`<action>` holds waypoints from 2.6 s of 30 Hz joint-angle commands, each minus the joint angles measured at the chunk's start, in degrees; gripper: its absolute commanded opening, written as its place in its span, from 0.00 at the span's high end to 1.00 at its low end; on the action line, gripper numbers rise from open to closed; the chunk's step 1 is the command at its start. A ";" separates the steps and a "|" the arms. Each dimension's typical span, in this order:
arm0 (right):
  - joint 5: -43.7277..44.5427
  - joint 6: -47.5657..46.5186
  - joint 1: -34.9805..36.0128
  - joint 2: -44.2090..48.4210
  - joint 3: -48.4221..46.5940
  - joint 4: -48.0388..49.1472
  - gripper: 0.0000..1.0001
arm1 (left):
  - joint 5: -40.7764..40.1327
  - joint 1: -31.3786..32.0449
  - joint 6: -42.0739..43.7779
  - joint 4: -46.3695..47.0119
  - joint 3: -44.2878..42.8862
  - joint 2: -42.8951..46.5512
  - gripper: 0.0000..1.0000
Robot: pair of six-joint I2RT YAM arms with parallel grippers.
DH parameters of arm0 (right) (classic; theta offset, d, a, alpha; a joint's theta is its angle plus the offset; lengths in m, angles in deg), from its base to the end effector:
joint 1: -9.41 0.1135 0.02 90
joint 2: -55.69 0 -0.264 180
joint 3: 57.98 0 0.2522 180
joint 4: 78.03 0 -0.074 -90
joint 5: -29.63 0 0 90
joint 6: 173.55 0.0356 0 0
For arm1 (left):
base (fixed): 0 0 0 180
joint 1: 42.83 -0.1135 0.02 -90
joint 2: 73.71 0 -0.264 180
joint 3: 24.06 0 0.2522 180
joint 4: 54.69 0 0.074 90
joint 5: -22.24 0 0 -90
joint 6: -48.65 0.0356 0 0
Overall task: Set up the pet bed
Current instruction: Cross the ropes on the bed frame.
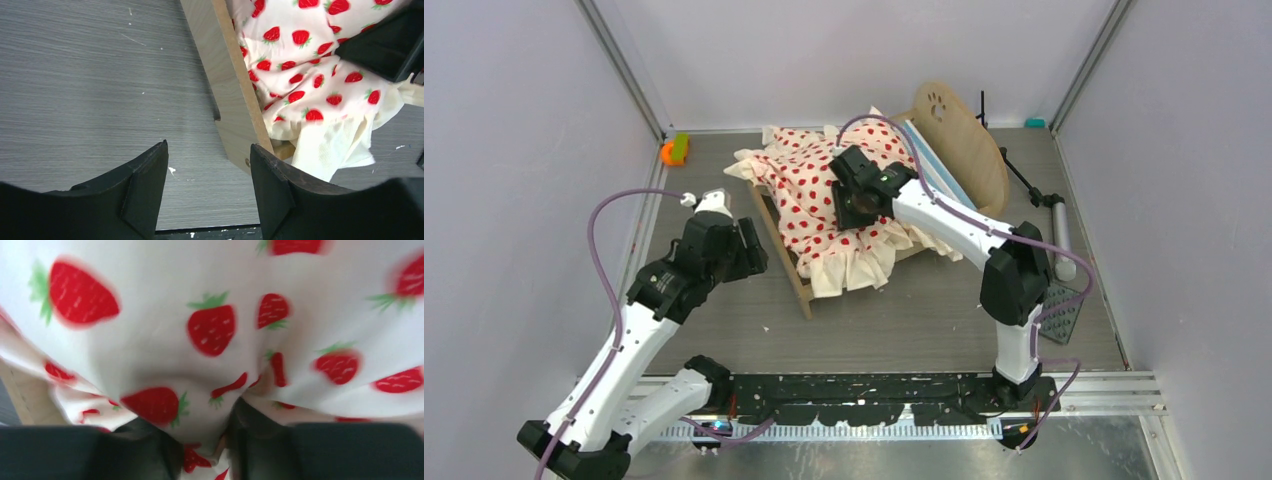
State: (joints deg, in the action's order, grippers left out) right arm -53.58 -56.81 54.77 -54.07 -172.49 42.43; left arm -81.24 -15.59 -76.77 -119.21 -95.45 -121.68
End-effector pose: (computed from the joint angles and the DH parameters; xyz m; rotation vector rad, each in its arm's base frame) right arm 0.3007 0.2985 0.2935 -0.3658 2.5288 0.3545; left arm 0.1430 -0.0643 0.3384 -0.2848 2.2654 -0.3089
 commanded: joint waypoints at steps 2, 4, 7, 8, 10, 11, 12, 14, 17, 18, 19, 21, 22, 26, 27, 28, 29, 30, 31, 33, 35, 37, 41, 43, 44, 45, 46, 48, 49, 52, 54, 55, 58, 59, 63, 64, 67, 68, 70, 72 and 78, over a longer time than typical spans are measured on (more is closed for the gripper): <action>-10.05 4.10 -8.42 3.55 -0.77 5.28 0.81 | 3.47 -0.26 2.39 3.78 -3.00 -1.09 0.37; -13.62 6.49 -11.68 4.81 1.08 8.65 0.82 | 4.99 -0.25 3.34 4.63 -3.87 -2.13 0.37; -16.64 7.69 -15.88 4.91 1.15 9.70 0.83 | 6.89 -0.23 5.03 5.97 -5.74 -4.00 0.38; -17.47 7.77 -16.85 4.72 1.05 9.67 0.83 | 7.07 -0.26 5.65 6.34 -6.42 -4.85 0.38; -19.93 7.80 -18.72 4.12 0.83 9.66 0.83 | 7.59 -0.21 6.78 7.16 -7.81 -6.84 0.38; -21.15 7.82 -19.68 3.65 0.64 9.70 0.83 | 7.97 -0.18 7.16 7.23 -8.65 -8.19 0.38; -22.25 7.92 -20.49 3.15 0.60 9.74 0.83 | 8.74 -0.17 7.63 7.48 -9.56 -9.51 0.38; -23.90 8.15 -21.78 2.35 0.32 9.97 0.83 | 11.23 -0.13 8.13 8.39 -11.38 -12.31 0.40; -25.87 8.66 -23.08 1.26 -0.05 10.34 0.83 | 16.27 0.67 8.51 11.45 -11.98 -15.71 0.43; -26.71 9.20 -23.53 1.02 0.01 10.85 0.83 | 16.55 1.59 8.74 12.62 -11.92 -16.65 0.43; -27.79 9.69 -23.99 0.83 0.07 11.61 0.83 | 16.27 2.76 9.11 13.58 -11.94 -17.39 0.43; -30.21 11.01 -24.83 0.44 -0.05 13.03 0.83 | 14.09 6.43 10.67 14.65 -12.46 -19.15 0.43; -31.19 11.45 -25.15 0.16 -0.40 13.35 0.83 | 11.56 8.37 12.00 14.98 -12.79 -20.04 0.43; -32.64 11.89 -25.88 -0.53 -2.11 13.35 0.83 | 7.46 13.98 15.41 15.84 -13.41 -23.65 0.47; -32.99 11.95 -26.12 -0.59 -2.34 13.34 0.83 | 6.74 14.53 16.07 16.32 -13.02 -24.10 0.48; -33.19 12.01 -26.36 -0.70 -2.49 13.35 0.83 | 6.24 14.75 16.73 17.01 -12.42 -24.40 0.50; -33.56 12.04 -26.50 -0.76 -2.69 13.35 0.83 | 5.74 14.76 17.28 17.83 -11.32 -24.61 0.50; -33.97 12.09 -26.69 -0.85 -2.84 13.35 0.83 | 5.40 14.77 17.96 18.95 -10.34 -24.63 0.50; -34.55 12.09 -26.92 -0.92 -2.97 13.35 0.83 | 5.27 14.77 18.81 20.30 -9.49 -24.71 0.50; -35.51 12.15 -27.31 -1.18 -3.26 13.25 0.83 | 5.09 14.77 20.28 22.87 -8.18 -24.91 0.50; -36.63 12.28 -27.83 -1.45 -3.66 13.26 0.83 | 5.12 14.77 22.02 26.20 -7.32 -25.29 0.49; -37.64 12.43 -28.40 -1.81 -4.20 13.25 0.83 | 5.05 14.77 23.69 28.72 -6.72 -25.87 0.48; -38.87 12.46 -29.07 -2.30 -4.71 13.10 0.83 | 5.50 14.77 26.75 32.34 -6.32 -27.61 0.47; -39.40 12.44 -29.18 -2.47 -4.79 13.08 0.83 | 5.06 14.81 28.61 34.04 -6.23 -28.93 0.46; -39.54 12.45 -29.32 -2.49 -4.73 13.07 0.83 | 4.03 14.77 29.33 34.42 -6.25 -29.66 0.46; -39.75 12.46 -29.31 -2.55 -4.74 13.07 0.83 | 2.52 14.77 29.85 34.43 -6.46 -30.46 0.46; -39.94 12.46 -29.28 -2.63 -4.72 13.06 0.83 | 1.27 14.77 30.55 34.46 -6.65 -31.14 0.45; -40.30 12.26 -29.39 -2.70 -4.76 12.98 0.83 | -0.40 14.77 31.50 35.45 -6.54 -32.22 0.45; -40.42 12.23 -29.43 -2.78 -4.88 12.99 0.83 | -0.49 14.77 31.93 36.26 -6.35 -32.67 0.44; -40.61 11.95 -29.54 -3.10 -5.51 12.34 0.83 | 0.53 14.77 32.68 38.43 -6.29 -34.41 0.44; -40.79 11.93 -29.68 -3.18 -5.63 12.29 0.83 | -0.10 14.77 33.12 39.14 -6.71 -36.02 0.44; -40.92 11.84 -29.64 -3.13 -5.61 12.29 0.83 | -0.78 14.77 33.32 39.16 -7.15 -36.86 0.44; -41.23 11.72 -29.63 -3.07 -5.56 12.25 0.83 | -2.32 14.77 34.02 39.29 -8.46 -39.27 0.45; -41.29 11.60 -29.63 -3.08 -5.59 12.05 0.83 | -2.65 14.77 34.29 39.56 -8.62 -39.93 0.45; -41.49 11.15 -29.64 -3.01 -5.69 11.48 0.83 | -4.61 14.61 35.03 41.30 -8.75 -42.44 0.46; -41.49 11.03 -29.64 -2.97 -5.71 11.43 0.83 | -4.94 14.59 35.07 41.59 -9.00 -43.37 0.47; -41.62 11.09 -29.63 -2.91 -5.69 11.31 0.83 | -4.55 14.42 35.01 41.25 -10.13 -45.15 0.48; -41.67 11.09 -29.64 -2.92 -5.62 11.40 0.83 | -4.54 14.42 34.80 41.43 -10.28 -45.51 0.48; -41.68 11.13 -29.63 -2.79 -5.62 11.33 0.83 | -5.00 14.42 34.49 42.10 -10.36 -45.87 0.55; -41.66 11.09 -29.66 -2.70 -5.51 11.27 0.83 | -6.32 14.42 34.15 42.24 -10.44 -46.21 0.72; -41.60 10.96 -29.71 -2.59 -5.33 11.06 0.83 | -8.03 14.42 33.46 40.97 -10.41 -45.78 0.99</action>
State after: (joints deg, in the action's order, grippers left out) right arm -94.54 -45.49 25.68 -57.24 -175.46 52.64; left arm -86.92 -0.94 -42.54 -80.57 -103.40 -168.04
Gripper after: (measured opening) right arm 0.171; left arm 0.065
